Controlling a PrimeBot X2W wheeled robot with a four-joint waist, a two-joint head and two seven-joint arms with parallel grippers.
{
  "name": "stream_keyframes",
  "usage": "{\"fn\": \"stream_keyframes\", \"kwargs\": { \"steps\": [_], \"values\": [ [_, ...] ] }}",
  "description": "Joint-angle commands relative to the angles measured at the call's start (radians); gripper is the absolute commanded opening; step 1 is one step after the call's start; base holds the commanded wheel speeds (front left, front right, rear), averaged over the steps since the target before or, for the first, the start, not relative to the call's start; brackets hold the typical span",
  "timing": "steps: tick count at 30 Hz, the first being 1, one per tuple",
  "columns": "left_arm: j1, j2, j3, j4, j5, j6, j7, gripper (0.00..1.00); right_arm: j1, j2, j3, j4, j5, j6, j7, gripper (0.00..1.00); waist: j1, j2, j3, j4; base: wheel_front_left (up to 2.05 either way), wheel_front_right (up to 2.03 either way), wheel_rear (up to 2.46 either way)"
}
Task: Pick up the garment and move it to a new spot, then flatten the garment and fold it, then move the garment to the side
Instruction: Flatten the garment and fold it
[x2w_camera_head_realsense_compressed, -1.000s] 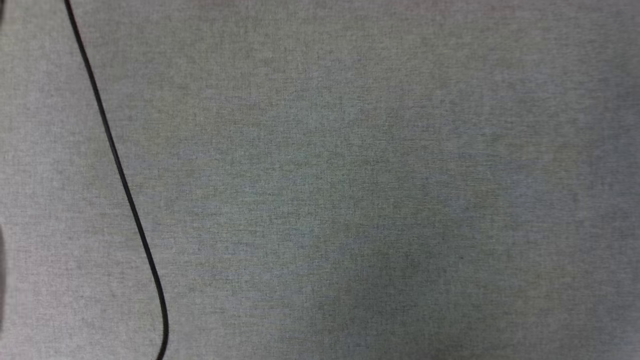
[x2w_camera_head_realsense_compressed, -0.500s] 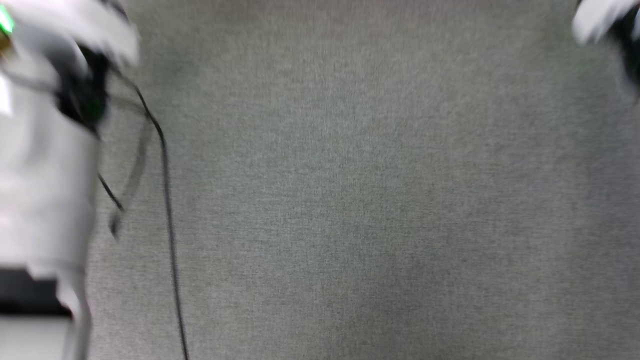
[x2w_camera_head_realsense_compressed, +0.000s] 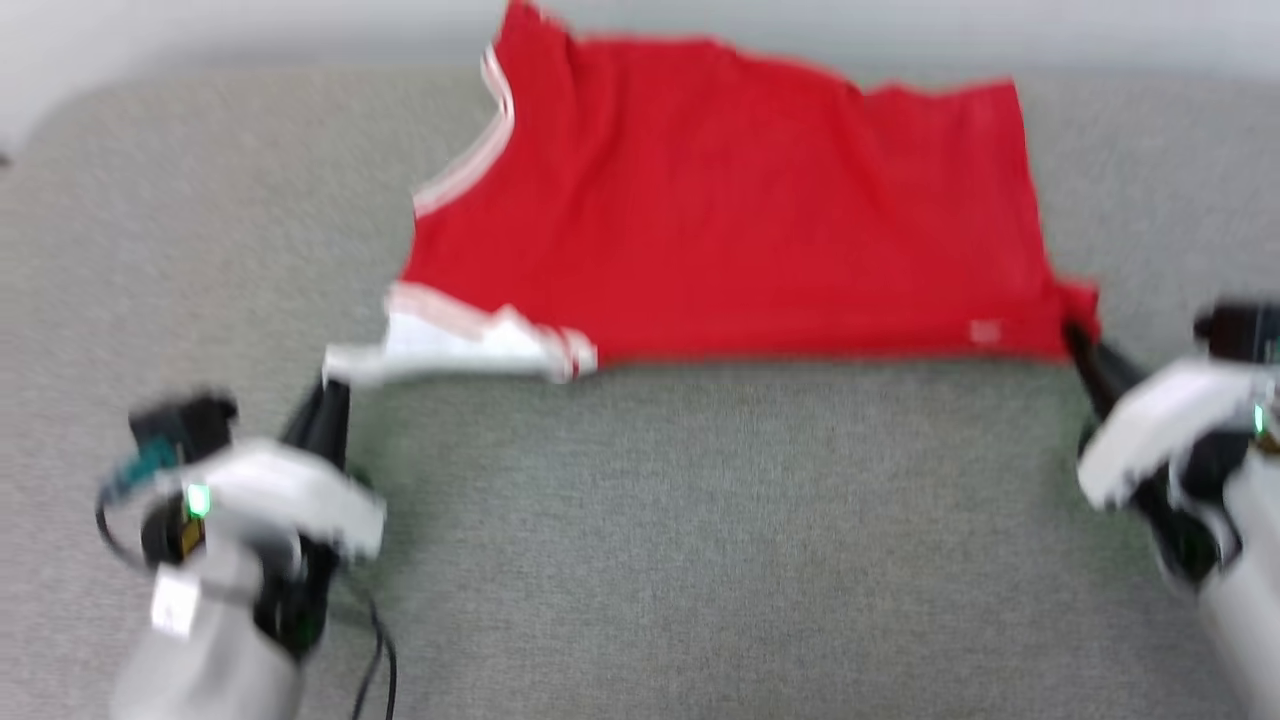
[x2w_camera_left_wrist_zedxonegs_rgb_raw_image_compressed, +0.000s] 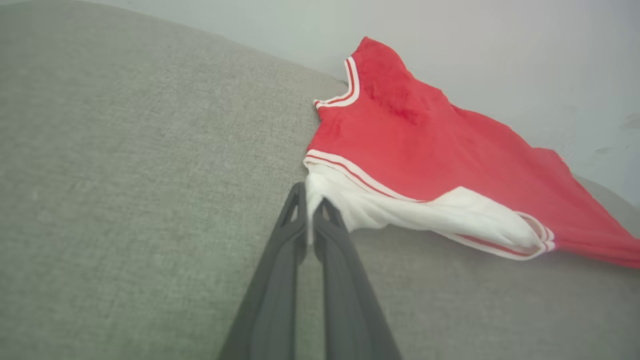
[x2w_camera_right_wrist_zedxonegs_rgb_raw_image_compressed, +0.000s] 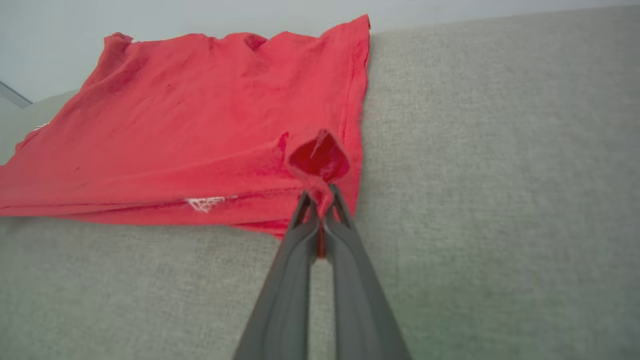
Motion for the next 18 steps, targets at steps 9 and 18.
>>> {"fn": "stream_keyframes", "kwargs": {
  "steps": [9, 18],
  "values": [
    [0.341, 0.042, 0.015, -0.241, -0.026, 0.111, 0.060, 0.00, 0.326, -0.004, -0.106, -0.135, -0.006, -0.002, 0.013, 0.00, 0.0002, -0.0001, -0.185, 0.017, 0.00, 0.00, 0.00],
    [0.679, 0.077, 0.046, -0.577, -0.087, 0.284, 0.218, 0.00, 0.639, 0.059, -0.271, -0.349, -0.093, -0.002, 0.116, 0.00, 0.0002, -0.0001, -0.266, 0.024, 0.00, 0.00, 0.00]
  ]
}}
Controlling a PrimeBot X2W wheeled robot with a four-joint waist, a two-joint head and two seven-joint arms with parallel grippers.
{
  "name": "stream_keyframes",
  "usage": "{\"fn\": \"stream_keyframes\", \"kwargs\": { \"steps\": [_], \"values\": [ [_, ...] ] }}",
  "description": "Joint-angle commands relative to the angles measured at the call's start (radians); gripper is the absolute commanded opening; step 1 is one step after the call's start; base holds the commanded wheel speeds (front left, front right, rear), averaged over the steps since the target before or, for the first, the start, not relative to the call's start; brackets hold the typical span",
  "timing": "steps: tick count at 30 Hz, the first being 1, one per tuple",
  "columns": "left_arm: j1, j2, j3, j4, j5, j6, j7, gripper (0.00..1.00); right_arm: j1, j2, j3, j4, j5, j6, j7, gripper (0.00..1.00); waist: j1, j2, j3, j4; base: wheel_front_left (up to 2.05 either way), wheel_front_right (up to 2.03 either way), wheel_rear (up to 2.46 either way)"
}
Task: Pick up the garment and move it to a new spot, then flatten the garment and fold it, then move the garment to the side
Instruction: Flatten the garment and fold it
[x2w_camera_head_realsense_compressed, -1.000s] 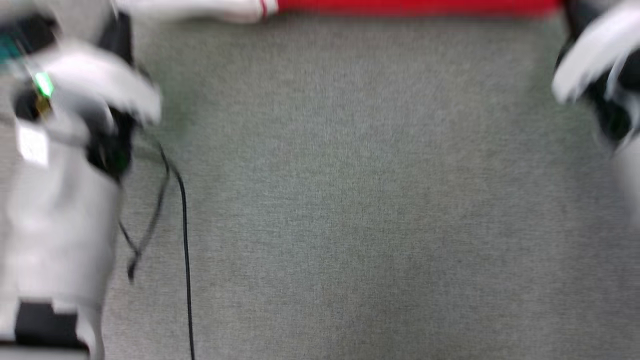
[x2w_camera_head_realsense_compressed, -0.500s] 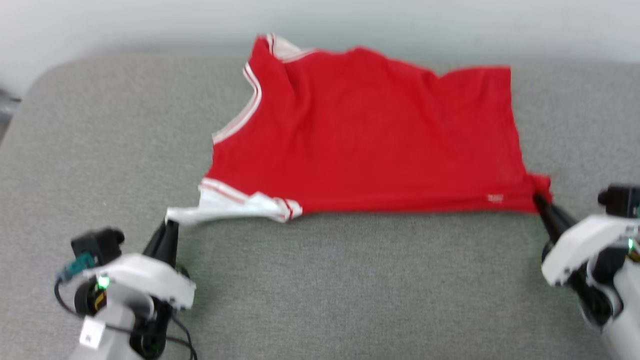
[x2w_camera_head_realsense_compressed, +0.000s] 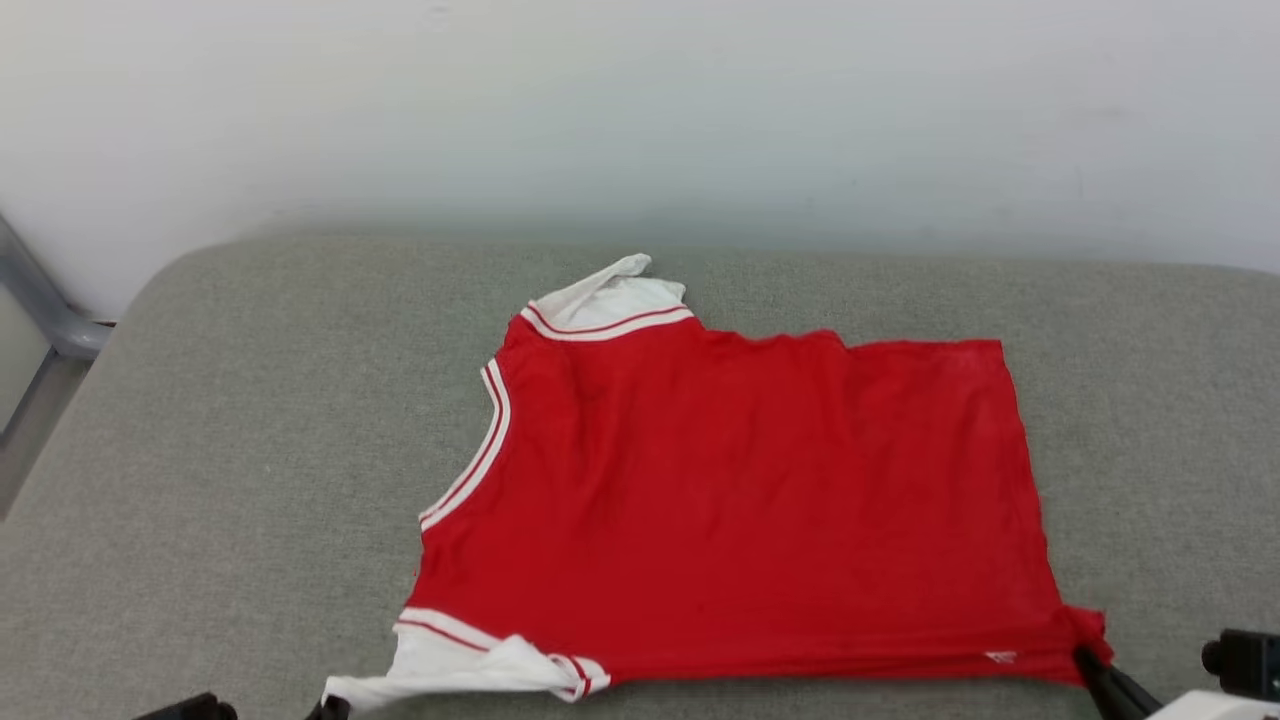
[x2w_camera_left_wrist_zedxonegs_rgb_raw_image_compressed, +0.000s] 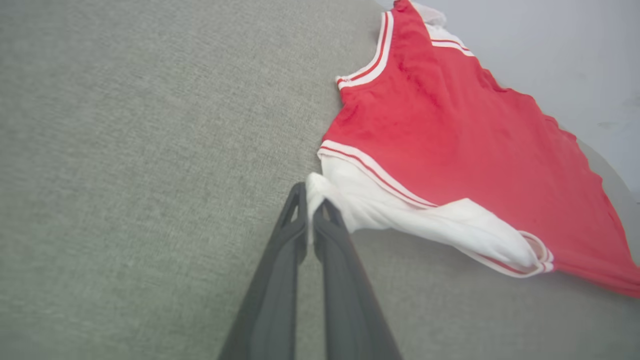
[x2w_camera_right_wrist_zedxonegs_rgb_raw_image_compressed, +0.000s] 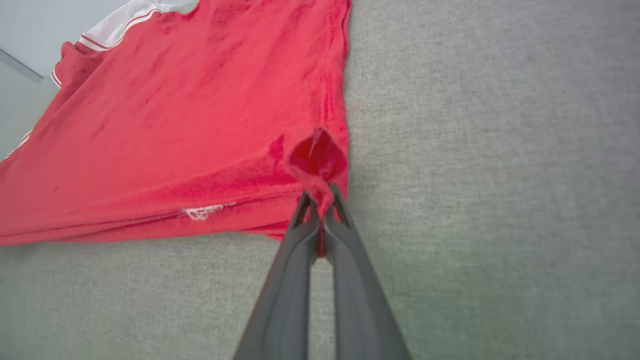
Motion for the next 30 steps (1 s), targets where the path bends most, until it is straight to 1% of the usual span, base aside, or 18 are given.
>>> {"fn": "stream_keyframes", "kwargs": {
  "steps": [1, 6, 9, 11, 15, 19, 25, 30],
  "values": [
    [0.026, 0.013, 0.015, -0.024, -0.005, 0.021, 0.009, 0.00, 0.032, 0.002, -0.029, -0.018, -0.011, -0.003, 0.014, 0.00, 0.0003, -0.0001, -0.013, 0.005, 0.00, 0.00, 0.00],
    [0.119, 0.029, 0.038, -0.170, -0.018, 0.103, 0.062, 0.00, 0.158, 0.075, -0.135, -0.174, -0.070, -0.003, 0.116, 0.00, 0.0003, -0.0001, -0.020, 0.007, 0.00, 0.00, 0.00],
    [0.125, 0.050, 0.043, -0.242, -0.008, 0.123, 0.082, 0.00, 0.199, 0.112, -0.187, -0.267, -0.116, -0.003, 0.174, 0.00, 0.0003, -0.0001, -0.022, 0.002, 0.00, 0.00, 0.00],
    [0.096, 0.062, 0.043, -0.270, 0.003, 0.122, 0.088, 0.00, 0.198, 0.128, -0.207, -0.323, -0.147, -0.003, 0.212, 0.00, 0.0003, -0.0001, -0.020, -0.003, 0.00, 0.00, 0.00],
    [0.015, 0.075, 0.012, -0.260, 0.012, 0.092, 0.113, 0.00, 0.143, 0.152, -0.214, -0.379, -0.199, -0.003, 0.291, 0.00, 0.0003, -0.0001, -0.004, -0.016, 0.00, 0.00, 0.00],
    [-0.110, 0.071, -0.010, -0.187, 0.018, 0.047, 0.123, 0.00, 0.053, 0.165, -0.202, -0.371, -0.228, -0.002, 0.346, 0.00, 0.0003, -0.0001, 0.050, -0.030, 0.00, 0.00, 0.00],
    [-0.281, 0.041, -0.031, -0.037, 0.004, -0.017, 0.115, 0.00, -0.095, 0.137, -0.154, -0.295, -0.251, -0.002, 0.362, 0.00, 0.0003, -0.0001, 0.131, -0.044, 0.00, 0.00, 0.00],
    [-0.390, 0.007, -0.060, 0.114, -0.015, -0.075, 0.127, 0.00, -0.182, 0.117, -0.122, -0.184, -0.240, -0.002, 0.346, 0.00, 0.0003, -0.0001, 0.183, -0.045, 0.00, 0.00, 0.00]
  ]
}}
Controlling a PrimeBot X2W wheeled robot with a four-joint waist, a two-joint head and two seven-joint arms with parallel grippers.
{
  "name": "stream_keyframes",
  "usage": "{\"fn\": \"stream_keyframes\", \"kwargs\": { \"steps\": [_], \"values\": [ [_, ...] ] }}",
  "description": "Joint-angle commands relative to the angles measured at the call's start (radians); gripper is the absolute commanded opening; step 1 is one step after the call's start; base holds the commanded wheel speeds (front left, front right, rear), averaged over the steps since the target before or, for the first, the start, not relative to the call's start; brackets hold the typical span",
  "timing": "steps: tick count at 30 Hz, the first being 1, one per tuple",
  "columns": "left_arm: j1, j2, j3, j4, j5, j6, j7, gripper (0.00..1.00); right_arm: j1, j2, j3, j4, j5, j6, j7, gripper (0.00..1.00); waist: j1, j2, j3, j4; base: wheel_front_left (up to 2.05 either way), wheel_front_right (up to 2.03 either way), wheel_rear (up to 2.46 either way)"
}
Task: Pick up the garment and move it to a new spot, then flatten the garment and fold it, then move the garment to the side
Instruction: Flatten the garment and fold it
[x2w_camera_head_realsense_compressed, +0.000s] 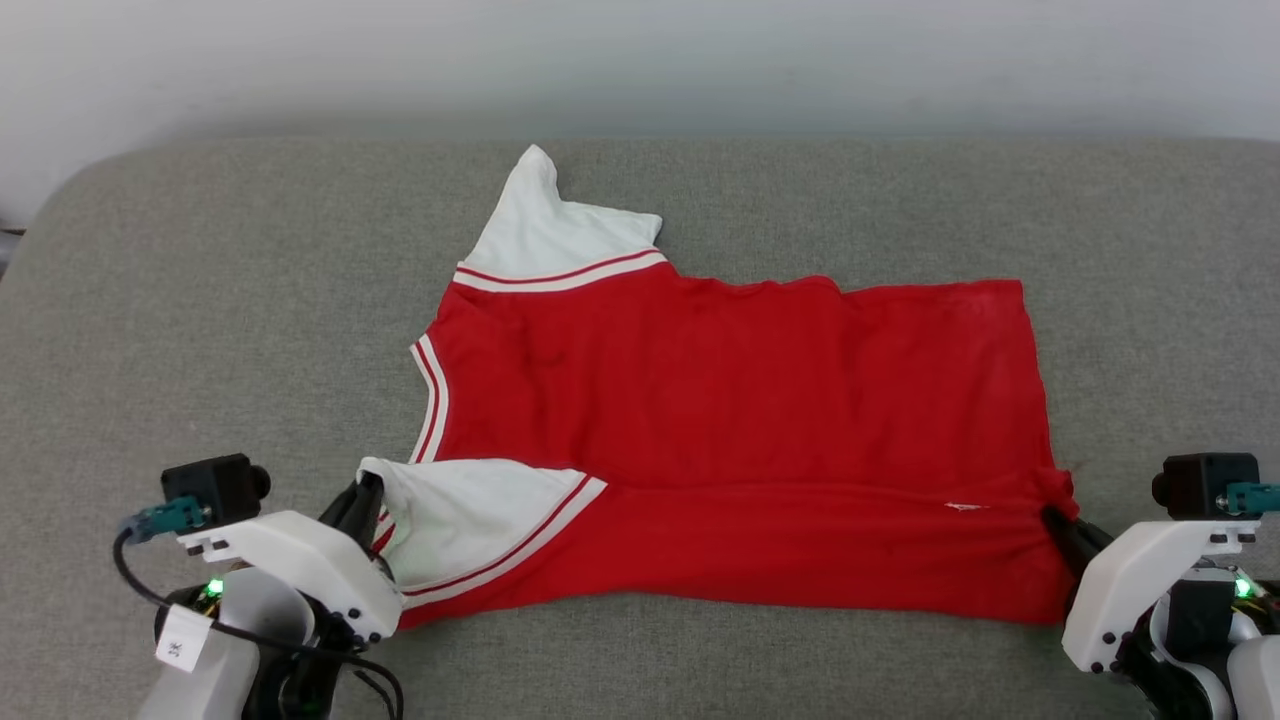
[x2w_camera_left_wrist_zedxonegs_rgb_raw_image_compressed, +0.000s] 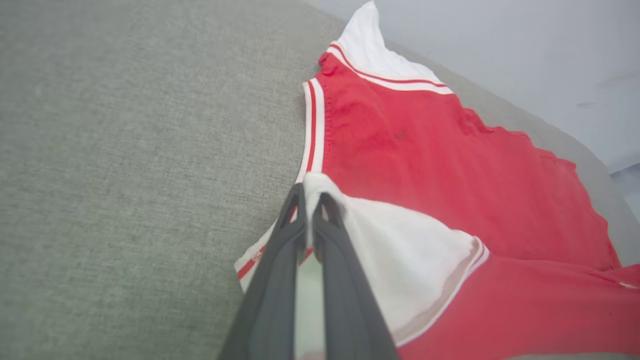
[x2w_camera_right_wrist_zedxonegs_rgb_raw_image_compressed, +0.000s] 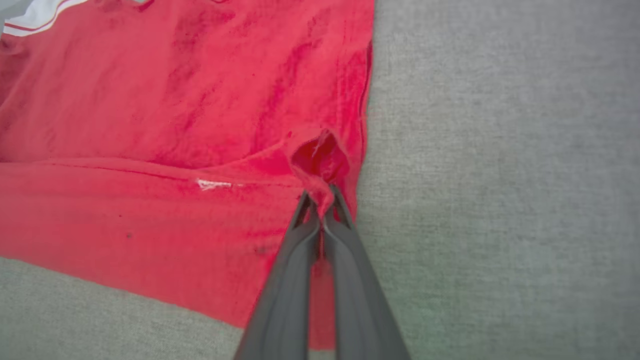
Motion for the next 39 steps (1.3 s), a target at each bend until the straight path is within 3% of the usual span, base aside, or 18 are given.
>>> {"fn": "stream_keyframes", "kwargs": {
  "steps": [1, 5, 7, 8, 9, 10, 11, 17, 21, 25, 28, 32, 35, 39],
  "values": [
    [-0.023, -0.012, -0.010, 0.031, -0.005, -0.014, 0.004, 0.00, -0.023, -0.008, 0.008, 0.022, 0.005, -0.001, -0.015, 0.00, -0.0003, 0.0000, 0.024, 0.000, 0.00, 0.00, 0.00],
    [-0.082, -0.038, -0.039, 0.157, -0.024, -0.068, 0.024, 0.00, -0.072, -0.017, 0.029, 0.124, 0.021, -0.001, -0.069, 0.00, -0.0003, 0.0000, 0.044, 0.004, 0.00, 0.00, 0.00],
    [-0.106, -0.047, -0.048, 0.212, -0.032, -0.094, 0.031, 0.00, -0.083, -0.019, 0.044, 0.169, 0.033, -0.001, -0.090, 0.35, -0.0003, 0.0000, 0.046, 0.003, 0.00, 0.00, 0.00],
    [-0.115, -0.051, -0.051, 0.235, -0.035, -0.105, 0.031, 0.09, -0.090, -0.019, 0.054, 0.185, 0.045, -0.001, -0.103, 0.65, -0.0003, 0.0000, 0.046, 0.004, 0.00, 0.00, 0.00],
    [-0.123, -0.056, -0.053, 0.258, -0.039, -0.112, 0.029, 0.36, -0.096, -0.020, 0.064, 0.197, 0.052, -0.001, -0.118, 1.00, -0.0003, 0.0000, 0.044, 0.003, 0.00, 0.00, 0.00],
    [-0.127, -0.060, -0.055, 0.279, -0.038, -0.118, 0.024, 0.64, -0.099, -0.026, 0.077, 0.204, 0.058, -0.001, -0.138, 1.00, -0.0003, 0.0000, 0.041, 0.003, 0.00, 0.00, 0.00],
    [-0.133, -0.061, -0.053, 0.293, -0.037, -0.123, 0.016, 1.00, -0.103, -0.033, 0.085, 0.205, 0.062, -0.001, -0.168, 1.00, -0.0003, 0.0000, 0.037, 0.003, 0.00, 0.00, 0.00],
    [-0.132, -0.042, -0.027, 0.335, -0.034, -0.125, -0.044, 1.00, -0.081, -0.051, 0.101, 0.182, 0.066, -0.001, -0.358, 1.00, -0.0003, 0.0000, -0.015, 0.004, 0.00, 0.00, 0.00],
    [-0.116, -0.025, -0.017, 0.323, -0.029, -0.109, -0.052, 1.00, -0.063, -0.050, 0.094, 0.161, 0.044, -0.001, -0.429, 1.00, -0.0003, 0.0000, -0.050, 0.005, 0.00, 0.00, 0.00],
    [-0.102, 0.029, -0.018, 0.269, -0.019, -0.082, -0.001, 1.00, -0.034, -0.035, 0.075, 0.111, 0.015, -0.001, -0.468, 1.00, -0.0003, 0.0000, -0.092, 0.005, 0.00, 0.00, 0.00],
    [-0.093, 0.071, -0.026, 0.203, -0.038, -0.074, 0.097, 1.00, -0.014, -0.018, 0.052, 0.064, -0.013, -0.001, -0.465, 1.00, -0.0003, 0.0000, -0.110, -0.001, 0.00, 0.00, 0.00],
    [-0.073, 0.142, -0.053, 0.100, -0.084, -0.061, 0.310, 1.00, 0.034, 0.012, 0.024, 0.001, -0.036, -0.001, -0.441, 1.00, -0.0003, 0.0000, -0.132, -0.007, 0.00, 0.00, 0.00],
    [-0.062, 0.186, -0.071, 0.036, -0.117, -0.023, 0.457, 1.00, 0.065, 0.034, 0.005, -0.043, -0.053, -0.001, -0.425, 1.00, -0.0003, 0.0000, -0.135, -0.015, 0.00, 0.00, 0.00],
    [-0.041, 0.198, -0.079, -0.009, -0.161, 0.025, 0.574, 1.00, 0.089, 0.061, -0.004, -0.087, -0.064, -0.001, -0.403, 1.00, -0.0003, 0.0000, -0.120, -0.036, 0.00, 0.00, 0.00]
  ]
}}
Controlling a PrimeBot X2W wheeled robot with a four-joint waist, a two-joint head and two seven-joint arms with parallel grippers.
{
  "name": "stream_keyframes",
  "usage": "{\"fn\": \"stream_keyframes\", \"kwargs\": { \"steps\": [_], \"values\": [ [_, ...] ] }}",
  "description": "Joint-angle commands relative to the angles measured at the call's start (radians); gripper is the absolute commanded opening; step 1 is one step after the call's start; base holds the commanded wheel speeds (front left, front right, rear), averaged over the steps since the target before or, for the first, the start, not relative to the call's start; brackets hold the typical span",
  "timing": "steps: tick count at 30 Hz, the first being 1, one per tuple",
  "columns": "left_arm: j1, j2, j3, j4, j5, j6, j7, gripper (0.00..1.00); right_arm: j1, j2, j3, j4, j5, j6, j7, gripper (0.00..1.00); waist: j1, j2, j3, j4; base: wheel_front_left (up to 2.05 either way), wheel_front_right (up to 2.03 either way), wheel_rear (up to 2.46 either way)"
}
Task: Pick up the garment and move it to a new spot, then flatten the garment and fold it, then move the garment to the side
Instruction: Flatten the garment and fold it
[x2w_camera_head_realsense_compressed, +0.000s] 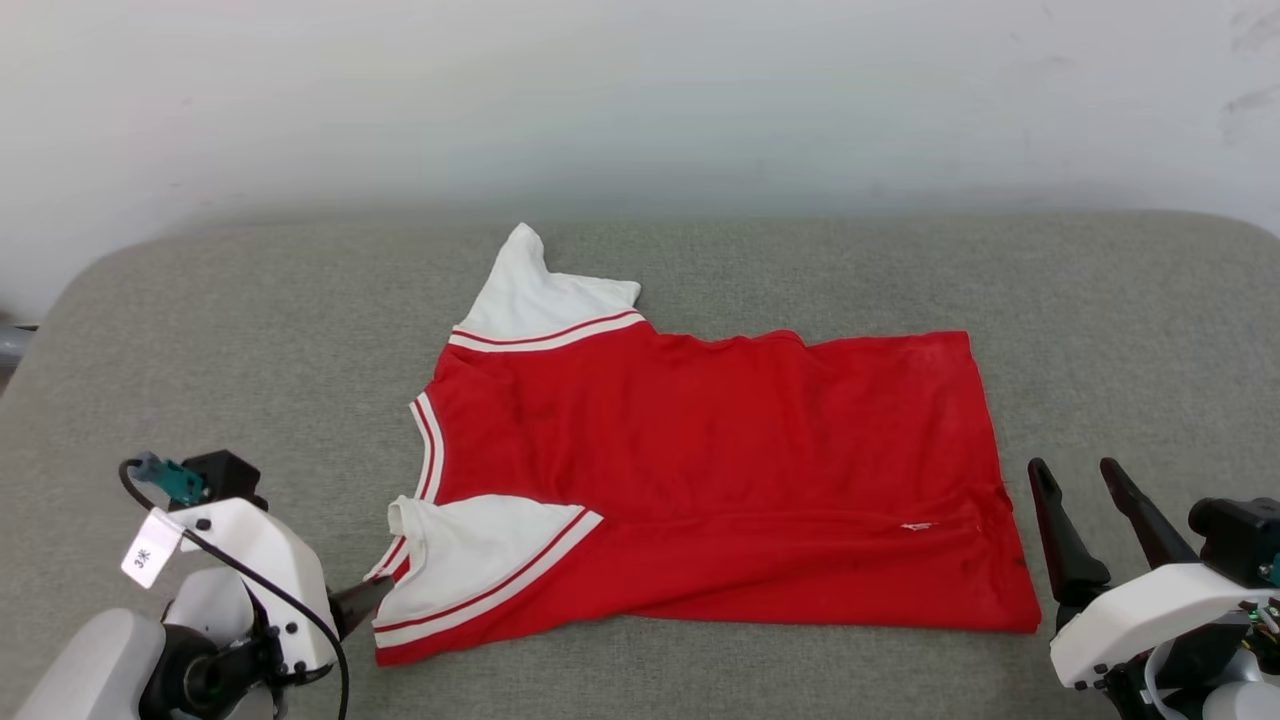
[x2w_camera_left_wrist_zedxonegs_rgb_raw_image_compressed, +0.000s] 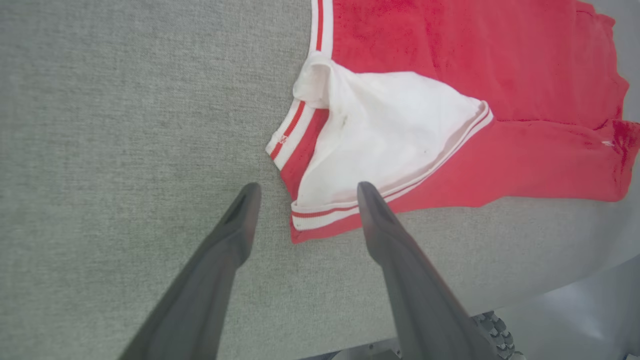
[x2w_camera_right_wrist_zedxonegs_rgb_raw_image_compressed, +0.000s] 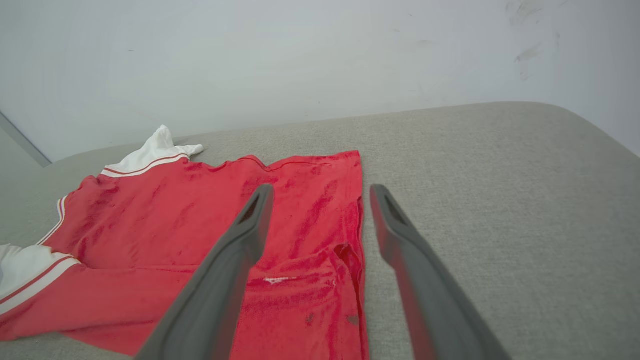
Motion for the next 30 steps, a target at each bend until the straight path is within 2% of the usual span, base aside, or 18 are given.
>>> {"fn": "stream_keyframes", "kwargs": {
  "steps": [1, 6, 14, 15, 16, 17, 24, 28, 30],
  "values": [
    [0.015, -0.004, 0.000, -0.003, -0.015, 0.017, 0.022, 1.00, 0.011, 0.009, -0.001, -0.016, -0.007, -0.001, 0.004, 1.00, 0.0002, 0.0000, 0.014, -0.014, 0.00, 0.00, 0.00],
    [0.028, -0.031, -0.011, 0.052, -0.038, 0.030, 0.041, 1.00, 0.008, 0.023, 0.000, -0.033, -0.004, -0.001, 0.022, 1.00, 0.0002, 0.0000, 0.046, -0.040, 0.00, 0.00, 0.00],
    [0.038, -0.119, -0.055, 0.178, -0.058, -0.002, 0.031, 1.00, 0.003, 0.025, -0.023, -0.024, 0.020, -0.001, 0.049, 1.00, 0.0002, 0.0000, 0.075, -0.060, 0.00, 0.00, 0.00],
    [0.042, -0.131, -0.062, 0.191, -0.057, -0.009, 0.026, 0.64, 0.003, 0.022, -0.024, -0.021, 0.029, -0.001, 0.059, 1.00, 0.0002, 0.0000, 0.075, -0.062, 0.00, 0.00, 0.00],
    [0.042, -0.141, -0.066, 0.203, -0.056, -0.016, 0.018, 0.35, 0.003, 0.018, -0.029, -0.020, 0.037, 0.000, 0.067, 1.00, 0.0002, 0.0000, 0.076, -0.062, 0.00, 0.00, 0.00],
    [0.041, -0.150, -0.069, 0.217, -0.060, -0.028, 0.013, 0.00, 0.003, 0.013, -0.031, -0.017, 0.045, -0.001, 0.079, 1.00, 0.0002, 0.0000, 0.077, -0.061, 0.00, 0.00, 0.00],
    [0.003, -0.156, -0.055, 0.237, -0.050, -0.090, -0.064, 0.00, 0.004, -0.039, -0.059, -0.010, 0.102, -0.001, 0.228, 1.00, 0.0002, 0.0000, 0.070, -0.042, 0.00, 0.00, 0.00],
    [-0.008, -0.130, -0.024, 0.199, -0.037, -0.098, -0.115, 0.00, 0.013, -0.092, -0.051, -0.007, 0.116, -0.001, 0.384, 1.00, 0.0002, 0.0000, 0.061, -0.028, 0.00, 0.00, 0.00],
    [0.002, -0.117, -0.022, 0.160, -0.025, -0.086, -0.130, 0.00, 0.012, -0.110, -0.043, -0.009, 0.122, 0.000, 0.462, 1.00, 0.0002, 0.0000, 0.059, -0.022, 0.00, 0.00, 0.00]
  ]
}}
